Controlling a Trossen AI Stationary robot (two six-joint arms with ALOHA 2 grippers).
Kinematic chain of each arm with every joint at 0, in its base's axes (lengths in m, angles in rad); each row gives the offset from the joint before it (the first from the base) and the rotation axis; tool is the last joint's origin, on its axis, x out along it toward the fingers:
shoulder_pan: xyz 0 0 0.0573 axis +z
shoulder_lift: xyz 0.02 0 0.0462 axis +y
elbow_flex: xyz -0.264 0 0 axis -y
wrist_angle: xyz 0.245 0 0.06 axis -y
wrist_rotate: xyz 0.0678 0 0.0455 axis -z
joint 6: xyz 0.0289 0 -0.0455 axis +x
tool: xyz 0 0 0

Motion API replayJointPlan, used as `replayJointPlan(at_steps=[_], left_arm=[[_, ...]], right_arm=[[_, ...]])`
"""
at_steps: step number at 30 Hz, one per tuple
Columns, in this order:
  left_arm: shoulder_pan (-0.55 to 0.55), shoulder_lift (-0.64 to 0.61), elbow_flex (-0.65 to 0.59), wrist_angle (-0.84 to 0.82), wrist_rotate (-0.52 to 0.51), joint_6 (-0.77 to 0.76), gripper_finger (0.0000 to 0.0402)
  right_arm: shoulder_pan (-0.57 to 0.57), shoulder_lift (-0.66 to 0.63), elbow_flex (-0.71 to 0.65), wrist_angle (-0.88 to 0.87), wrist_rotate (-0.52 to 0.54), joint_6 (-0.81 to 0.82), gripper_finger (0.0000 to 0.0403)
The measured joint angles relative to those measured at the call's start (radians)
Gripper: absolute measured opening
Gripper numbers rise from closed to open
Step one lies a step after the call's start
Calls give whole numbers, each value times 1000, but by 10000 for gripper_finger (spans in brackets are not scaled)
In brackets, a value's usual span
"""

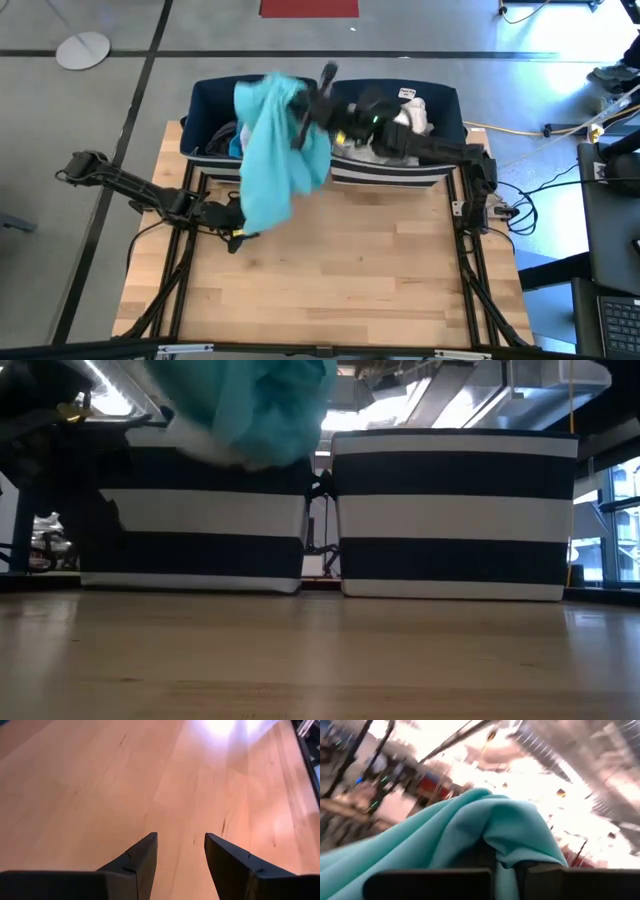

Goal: Sort clothes
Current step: Put the light blue shorts into the left blue laundry bin

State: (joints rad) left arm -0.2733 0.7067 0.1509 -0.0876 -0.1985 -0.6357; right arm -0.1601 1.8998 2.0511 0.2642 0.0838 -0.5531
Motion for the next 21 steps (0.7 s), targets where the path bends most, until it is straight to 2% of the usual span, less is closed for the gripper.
replayJointPlan(at_steps=[4,12,17,21], left_arm=[[0,0,0,18,-13,-9,155],[0,-1,0,29,-53,-19,155],[0,-1,0,29,-80,-19,155],[0,-1,0,26,-128,-14,155]], right_arm=[[-95,19,39,157,-62,17,16],[-241,115,157,367,-239,185,17],[-279,241,301,396,-260,189,17],[-301,299,277,503,-254,183,17]])
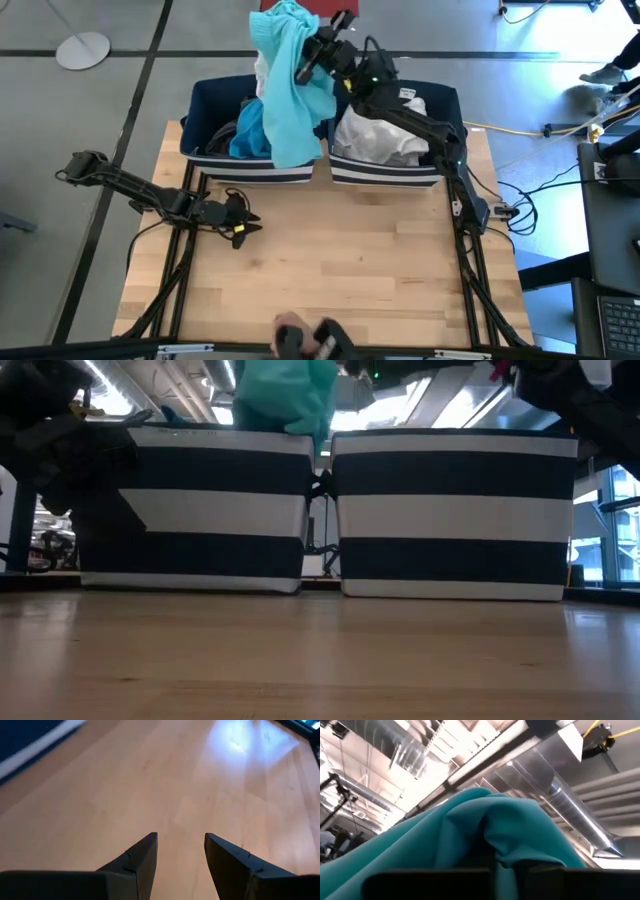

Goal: Sort clothes
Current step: Put the light blue shorts into the left blue laundry bin

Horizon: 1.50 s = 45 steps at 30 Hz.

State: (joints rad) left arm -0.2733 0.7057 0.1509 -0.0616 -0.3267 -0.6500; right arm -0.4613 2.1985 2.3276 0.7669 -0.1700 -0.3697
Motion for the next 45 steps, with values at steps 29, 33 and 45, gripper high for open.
replayJointPlan(at_steps=[29,33,45], left_arm=[[0,0,0,3,-117,33,155],[0,0,0,-1,-119,26,155],[0,1,0,-2,-120,30,155]], right_arm=[[12,187,3,-1091,-152,89,17],[37,235,3,-1025,-152,95,17],[43,256,5,-1179,-35,73,30]])
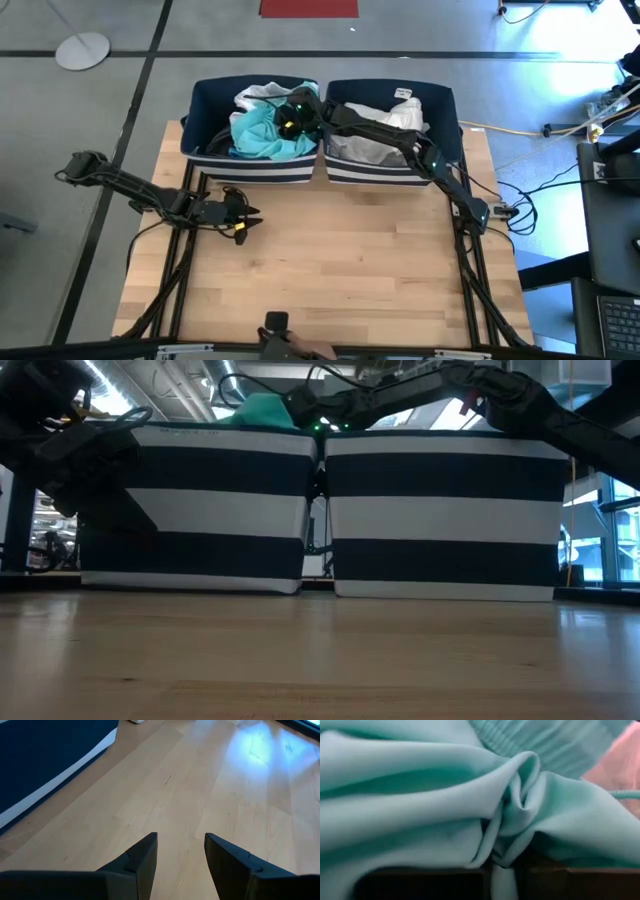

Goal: Sort clothes
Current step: Put the light blue shorts into the left blue laundry bin

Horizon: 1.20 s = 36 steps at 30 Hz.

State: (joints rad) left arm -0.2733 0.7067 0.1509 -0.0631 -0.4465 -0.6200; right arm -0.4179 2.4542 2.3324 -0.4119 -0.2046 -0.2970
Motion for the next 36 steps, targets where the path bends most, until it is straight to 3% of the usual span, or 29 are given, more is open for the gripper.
replayJointPlan(at_steps=[4,11,16,25,36], left_arm=[[0,0,0,0,0,-1,155],[0,0,0,-2,0,-5,155],[0,0,0,-4,0,-4,155],[0,0,0,-5,1,-1,155],[0,0,0,-5,0,18,155]], right_arm=[[1,-6,10,52,3,107,73],[1,-50,19,133,6,109,173],[0,-151,22,162,28,105,216],[6,-337,23,-53,66,78,227],[2,-439,18,-549,354,48,227]])
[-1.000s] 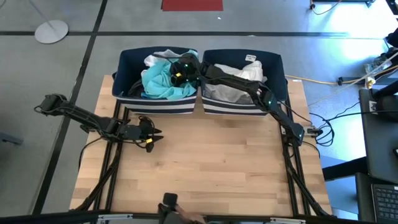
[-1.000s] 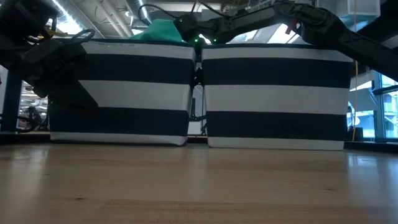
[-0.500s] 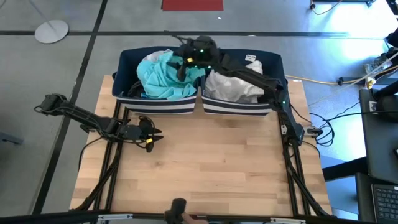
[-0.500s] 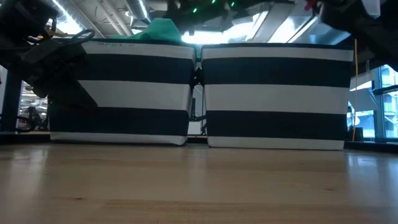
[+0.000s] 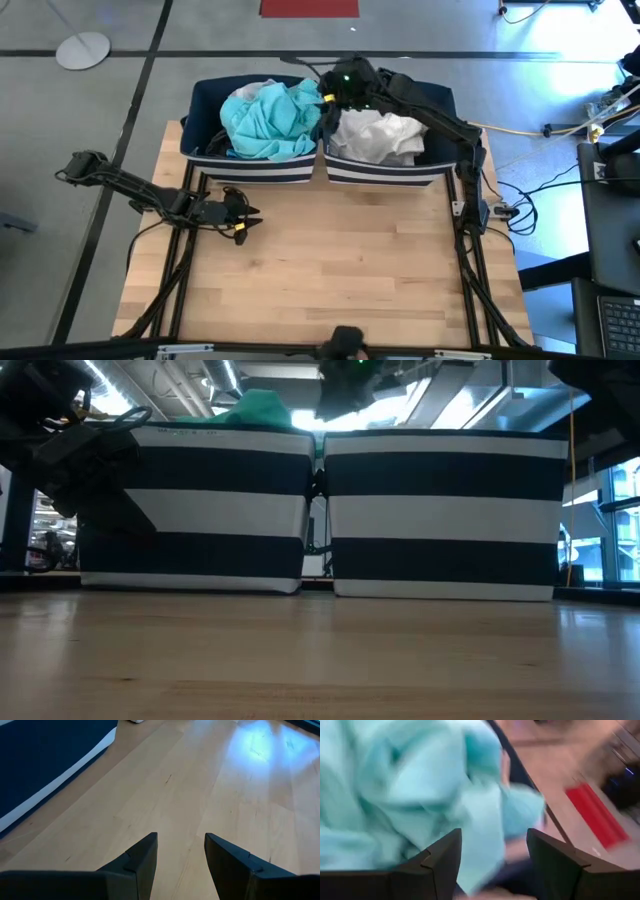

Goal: Sort clothes
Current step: Put the light blue shorts into the left blue laundry bin

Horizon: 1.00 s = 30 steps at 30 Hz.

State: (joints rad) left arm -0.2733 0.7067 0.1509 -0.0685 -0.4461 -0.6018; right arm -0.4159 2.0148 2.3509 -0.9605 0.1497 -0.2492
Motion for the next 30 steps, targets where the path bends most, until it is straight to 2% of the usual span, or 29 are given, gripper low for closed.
replayJointPlan(at_steps=[2,5,8,11,14,21,25,30], left_arm=[[0,0,0,0,-2,0,155],[0,0,0,0,-2,0,155],[0,0,0,1,-2,0,155],[0,0,0,1,-3,0,155],[0,0,0,0,-3,0,155],[0,0,0,-2,-3,0,155],[0,0,0,-2,-3,3,155],[0,0,0,-2,-4,2,155]], right_arm=[[-5,12,-28,-15,68,-10,227],[-15,48,-90,36,82,-27,227],[-14,72,-142,226,17,-48,227],[-1,96,-170,446,-117,-47,227],[14,164,-173,544,-165,-46,227],[24,282,-169,486,-170,-46,227],[25,270,-153,442,-168,-49,227],[40,199,-22,354,-164,-56,227]])
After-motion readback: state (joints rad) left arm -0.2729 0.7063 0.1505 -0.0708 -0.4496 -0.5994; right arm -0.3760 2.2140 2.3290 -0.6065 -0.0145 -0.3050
